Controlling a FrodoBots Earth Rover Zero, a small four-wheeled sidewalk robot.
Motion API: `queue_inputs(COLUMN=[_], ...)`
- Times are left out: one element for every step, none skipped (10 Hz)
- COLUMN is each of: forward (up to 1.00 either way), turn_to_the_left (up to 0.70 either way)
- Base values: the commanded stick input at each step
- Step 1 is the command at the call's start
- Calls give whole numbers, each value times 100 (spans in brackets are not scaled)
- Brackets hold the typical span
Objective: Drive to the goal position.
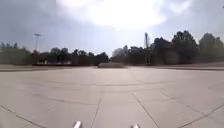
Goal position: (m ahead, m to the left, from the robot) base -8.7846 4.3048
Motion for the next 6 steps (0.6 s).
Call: queue_inputs(forward=[70, 70, 70, 70, 70, 70], turn_to_the_left=[-1, -1, -1, -1, -1, -1])
